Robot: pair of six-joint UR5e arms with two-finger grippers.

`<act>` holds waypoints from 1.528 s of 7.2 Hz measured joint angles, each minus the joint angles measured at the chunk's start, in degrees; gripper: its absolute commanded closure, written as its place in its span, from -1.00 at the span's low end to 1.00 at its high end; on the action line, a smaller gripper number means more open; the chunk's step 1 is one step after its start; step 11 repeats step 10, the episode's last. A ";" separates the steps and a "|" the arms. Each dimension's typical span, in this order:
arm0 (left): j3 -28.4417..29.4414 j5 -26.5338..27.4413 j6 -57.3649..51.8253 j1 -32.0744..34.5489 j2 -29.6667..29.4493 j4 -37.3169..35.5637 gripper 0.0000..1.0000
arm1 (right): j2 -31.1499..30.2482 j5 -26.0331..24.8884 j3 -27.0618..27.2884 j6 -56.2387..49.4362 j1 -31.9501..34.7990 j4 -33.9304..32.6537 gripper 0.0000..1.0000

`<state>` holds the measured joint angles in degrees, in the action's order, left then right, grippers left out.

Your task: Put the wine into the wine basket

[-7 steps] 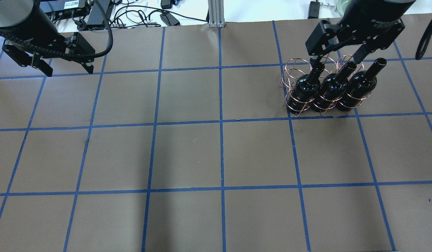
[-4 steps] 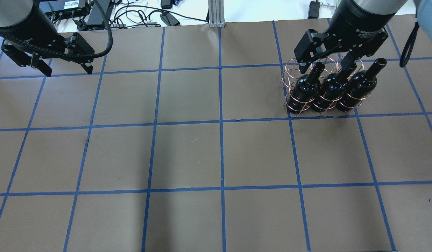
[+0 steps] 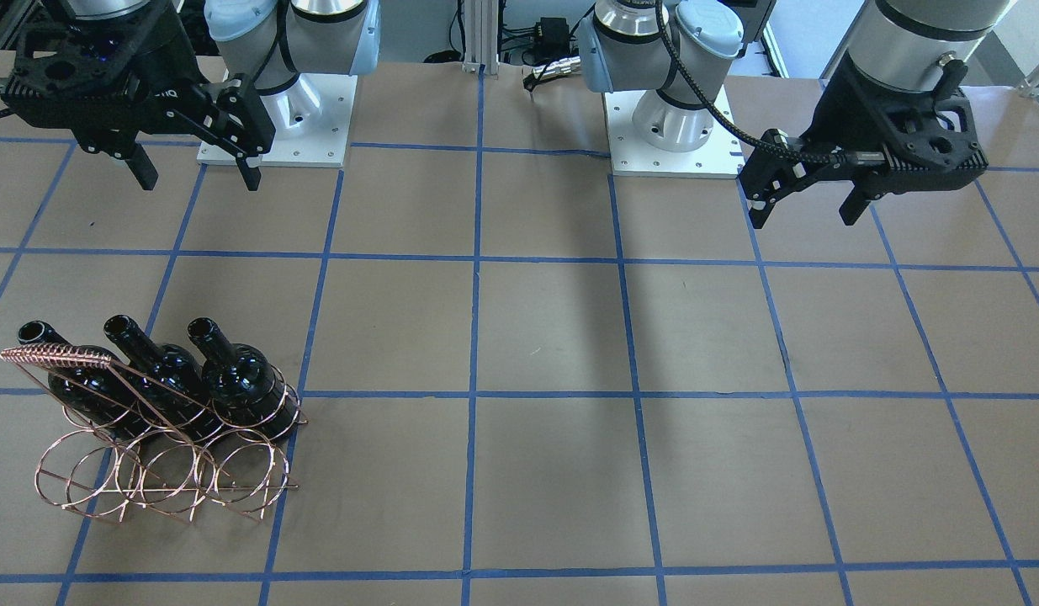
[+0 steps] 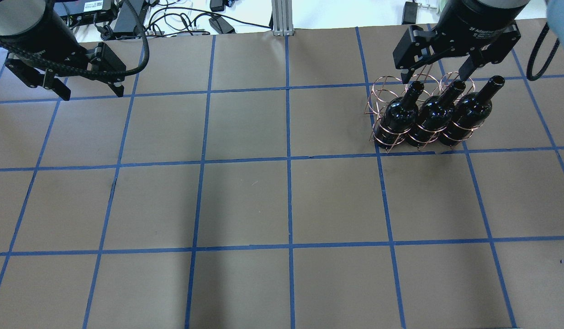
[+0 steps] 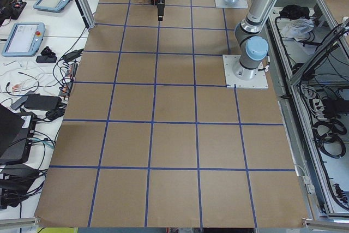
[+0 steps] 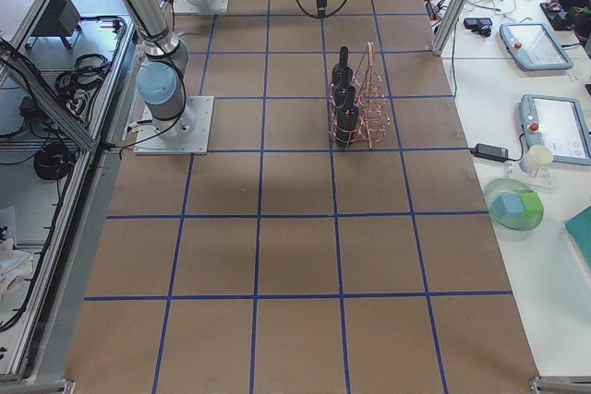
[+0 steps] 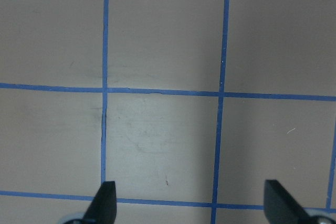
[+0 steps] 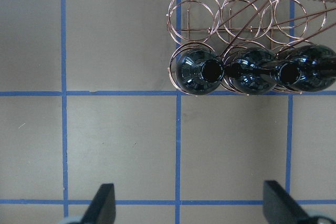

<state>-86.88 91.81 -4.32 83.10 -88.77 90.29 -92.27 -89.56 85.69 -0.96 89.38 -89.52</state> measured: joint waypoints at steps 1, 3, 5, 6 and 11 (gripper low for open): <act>0.17 0.03 1.03 1.70 0.11 0.04 -1.00 | 0.08 -0.13 -0.02 -0.05 0.00 -0.07 -1.00; 0.33 0.07 2.69 4.16 0.66 0.10 -1.00 | 0.14 -0.18 -0.01 -0.16 0.00 -0.12 -1.00; 0.29 0.12 2.96 4.64 0.98 0.27 -1.00 | 0.15 -0.18 0.01 -0.17 0.00 -0.13 -1.00; 0.19 0.20 2.99 4.67 1.00 0.30 -1.00 | 0.16 -0.18 0.00 -0.18 0.00 -0.13 -1.00; -0.04 0.46 2.96 4.70 0.87 0.32 -1.00 | 0.20 -0.11 0.68 0.05 0.00 -0.96 -1.00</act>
